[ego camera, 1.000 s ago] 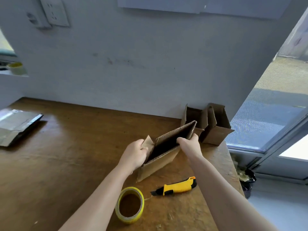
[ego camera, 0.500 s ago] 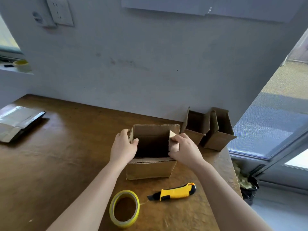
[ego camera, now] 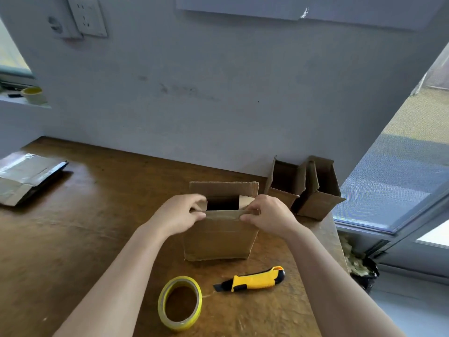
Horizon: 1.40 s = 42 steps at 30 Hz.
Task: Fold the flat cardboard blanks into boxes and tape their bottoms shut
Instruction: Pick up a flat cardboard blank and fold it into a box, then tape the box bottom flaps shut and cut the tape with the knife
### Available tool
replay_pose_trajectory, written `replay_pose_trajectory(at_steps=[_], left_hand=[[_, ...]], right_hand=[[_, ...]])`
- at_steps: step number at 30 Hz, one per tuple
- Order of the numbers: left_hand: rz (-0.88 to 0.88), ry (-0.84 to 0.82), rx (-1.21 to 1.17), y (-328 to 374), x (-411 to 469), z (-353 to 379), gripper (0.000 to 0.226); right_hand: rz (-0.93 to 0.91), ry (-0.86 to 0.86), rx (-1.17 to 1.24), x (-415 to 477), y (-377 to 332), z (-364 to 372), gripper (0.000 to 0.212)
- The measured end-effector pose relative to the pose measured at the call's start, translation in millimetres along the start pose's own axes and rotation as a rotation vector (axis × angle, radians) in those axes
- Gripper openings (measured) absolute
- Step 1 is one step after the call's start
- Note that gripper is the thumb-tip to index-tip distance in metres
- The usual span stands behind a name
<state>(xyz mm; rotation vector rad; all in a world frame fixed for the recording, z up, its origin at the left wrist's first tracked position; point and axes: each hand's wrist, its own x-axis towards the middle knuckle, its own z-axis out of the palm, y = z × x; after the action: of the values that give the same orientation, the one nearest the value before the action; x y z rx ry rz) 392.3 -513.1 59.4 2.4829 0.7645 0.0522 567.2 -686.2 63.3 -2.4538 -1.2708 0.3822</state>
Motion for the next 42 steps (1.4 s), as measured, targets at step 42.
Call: replay_pose_trajectory(at_steps=[42], left_hand=[[-0.255, -0.139, 0.317, -50, -82, 122, 0.035]], right_hand=[[-0.121, 0.281, -0.121, -14, -28, 64, 0.038]])
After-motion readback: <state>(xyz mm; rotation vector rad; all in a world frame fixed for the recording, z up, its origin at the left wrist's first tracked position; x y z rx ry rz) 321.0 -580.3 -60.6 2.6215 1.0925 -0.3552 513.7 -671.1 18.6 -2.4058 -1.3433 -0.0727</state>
